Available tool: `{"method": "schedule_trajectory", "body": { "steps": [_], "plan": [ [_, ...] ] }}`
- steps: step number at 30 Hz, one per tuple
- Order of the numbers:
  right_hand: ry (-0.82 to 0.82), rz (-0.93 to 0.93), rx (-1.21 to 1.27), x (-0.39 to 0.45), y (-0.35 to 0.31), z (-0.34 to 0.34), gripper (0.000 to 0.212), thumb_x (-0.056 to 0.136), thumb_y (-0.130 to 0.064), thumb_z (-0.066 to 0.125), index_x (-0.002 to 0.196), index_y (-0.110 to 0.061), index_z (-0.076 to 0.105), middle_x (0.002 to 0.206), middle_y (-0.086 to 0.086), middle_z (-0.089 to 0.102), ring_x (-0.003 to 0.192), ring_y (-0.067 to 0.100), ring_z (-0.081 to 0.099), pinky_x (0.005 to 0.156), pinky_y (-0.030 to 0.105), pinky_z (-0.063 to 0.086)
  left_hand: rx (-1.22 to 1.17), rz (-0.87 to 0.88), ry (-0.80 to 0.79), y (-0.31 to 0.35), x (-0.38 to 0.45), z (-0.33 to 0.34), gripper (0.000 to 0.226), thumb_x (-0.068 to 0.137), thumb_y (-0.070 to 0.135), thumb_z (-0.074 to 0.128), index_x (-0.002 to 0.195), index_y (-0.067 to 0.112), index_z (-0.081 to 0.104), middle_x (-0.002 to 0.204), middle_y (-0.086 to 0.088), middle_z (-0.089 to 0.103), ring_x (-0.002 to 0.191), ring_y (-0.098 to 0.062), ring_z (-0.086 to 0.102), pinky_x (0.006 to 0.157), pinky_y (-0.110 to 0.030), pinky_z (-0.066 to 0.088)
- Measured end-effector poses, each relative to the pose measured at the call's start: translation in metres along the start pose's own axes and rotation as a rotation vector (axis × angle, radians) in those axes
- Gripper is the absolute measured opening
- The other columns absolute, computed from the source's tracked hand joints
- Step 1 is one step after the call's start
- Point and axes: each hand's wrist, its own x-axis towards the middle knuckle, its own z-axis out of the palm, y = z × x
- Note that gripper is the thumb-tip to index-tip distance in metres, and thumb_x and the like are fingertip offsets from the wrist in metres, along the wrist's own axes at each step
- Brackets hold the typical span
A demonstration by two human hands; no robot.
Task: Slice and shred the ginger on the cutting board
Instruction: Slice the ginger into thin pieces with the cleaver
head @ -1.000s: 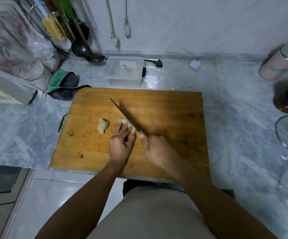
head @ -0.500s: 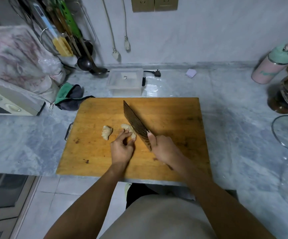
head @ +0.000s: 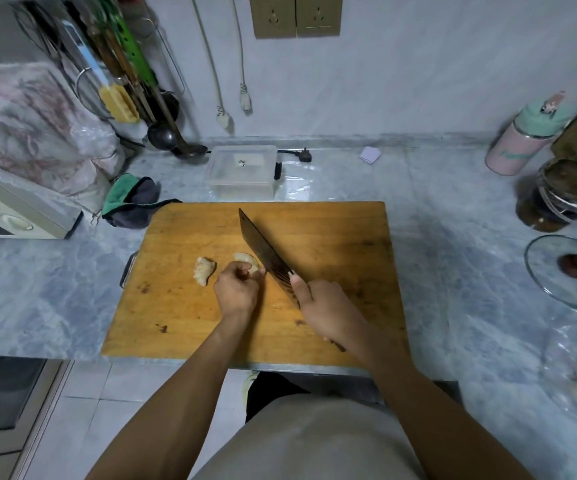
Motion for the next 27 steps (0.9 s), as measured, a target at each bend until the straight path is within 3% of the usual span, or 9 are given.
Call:
{"method": "schedule_trajectory", "body": {
  "steps": [3, 6, 10, 14, 19, 22, 25, 27],
  "plan": [
    [0.003, -0.011, 0.016, -0.002, -0.003, 0.006, 0.071, 0.107, -0.055, 0.019, 0.075, -0.009, 0.061, 0.075, 0.011, 0.068, 0.073, 0.030, 0.069, 0.063, 0.044, 0.058, -0.085, -0.023, -0.025, -0.006, -0.002, -0.001, 0.013, 0.082, 0.008, 0.079, 0.091, 0.011, 0.070, 0.073, -0.001, 0.067, 0.078, -0.018, 0.068, 0.087, -0.033, 0.056],
    [-0.017, -0.014, 0.004, -0.002, -0.008, 0.007, 0.071, 0.107, -0.054, 0.018, 0.074, -0.008, 0.061, 0.071, 0.009, 0.065, 0.062, 0.025, 0.063, 0.064, 0.044, 0.058, -0.077, 0.001, -0.016, -0.006, -0.005, -0.001, 0.026, 0.085, 0.007, 0.076, 0.110, 0.003, 0.072, 0.084, -0.006, 0.071, 0.080, -0.016, 0.066, 0.096, -0.032, 0.053],
    [0.003, -0.022, -0.033, 0.000, -0.009, 0.011, 0.068, 0.108, -0.051, 0.019, 0.065, -0.012, 0.053, 0.059, 0.001, 0.054, 0.052, 0.015, 0.053, 0.051, 0.032, 0.044, -0.062, 0.001, -0.007, -0.005, -0.008, 0.004, 0.029, 0.090, 0.010, 0.071, 0.117, -0.001, 0.070, 0.115, -0.016, 0.071, 0.114, -0.023, 0.064, 0.102, -0.022, 0.043],
    [0.019, -0.049, -0.069, 0.001, -0.010, 0.017, 0.066, 0.109, -0.049, 0.020, 0.060, -0.014, 0.048, 0.056, 0.001, 0.050, 0.051, 0.015, 0.049, 0.048, 0.029, 0.032, -0.033, -0.011, -0.011, -0.002, -0.011, 0.005, 0.027, 0.092, -0.004, 0.060, 0.118, -0.006, 0.067, 0.109, -0.016, 0.072, 0.103, -0.012, 0.062, 0.088, -0.005, 0.037],
    [-0.010, -0.026, -0.075, 0.007, -0.011, 0.020, 0.065, 0.108, -0.052, 0.017, 0.064, -0.016, 0.048, 0.068, 0.004, 0.050, 0.070, 0.020, 0.054, 0.054, 0.031, 0.033, -0.029, -0.021, -0.026, -0.003, -0.006, 0.007, 0.028, 0.090, -0.008, 0.057, 0.115, -0.007, 0.068, 0.105, -0.015, 0.073, 0.102, -0.016, 0.066, 0.099, -0.020, 0.046],
    [-0.045, 0.021, -0.081, 0.009, -0.015, 0.022, 0.061, 0.107, -0.054, 0.016, 0.071, -0.018, 0.049, 0.082, 0.005, 0.051, 0.082, 0.018, 0.050, 0.067, 0.033, 0.038, -0.003, 0.025, -0.018, -0.004, -0.007, 0.007, 0.028, 0.088, -0.006, 0.056, 0.113, -0.005, 0.070, 0.106, -0.014, 0.073, 0.107, -0.020, 0.066, 0.103, -0.032, 0.049],
    [-0.072, 0.052, -0.087, 0.018, -0.020, 0.023, 0.059, 0.106, -0.055, 0.015, 0.073, -0.019, 0.048, 0.095, 0.010, 0.053, 0.090, 0.021, 0.047, 0.077, 0.035, 0.039, 0.006, 0.038, -0.043, -0.003, -0.006, 0.005, 0.025, 0.089, 0.000, 0.060, 0.110, -0.002, 0.073, 0.106, -0.012, 0.074, 0.108, -0.021, 0.067, 0.099, -0.031, 0.050],
    [-0.082, 0.074, -0.078, 0.022, -0.021, 0.024, 0.062, 0.106, -0.056, 0.014, 0.082, -0.015, 0.053, 0.102, 0.011, 0.053, 0.092, 0.021, 0.047, 0.080, 0.036, 0.039, 0.007, 0.033, -0.041, -0.002, -0.006, 0.004, 0.025, 0.090, 0.005, 0.064, 0.113, -0.001, 0.072, 0.110, -0.012, 0.073, 0.110, -0.020, 0.065, 0.096, -0.021, 0.047]
  ]
}}
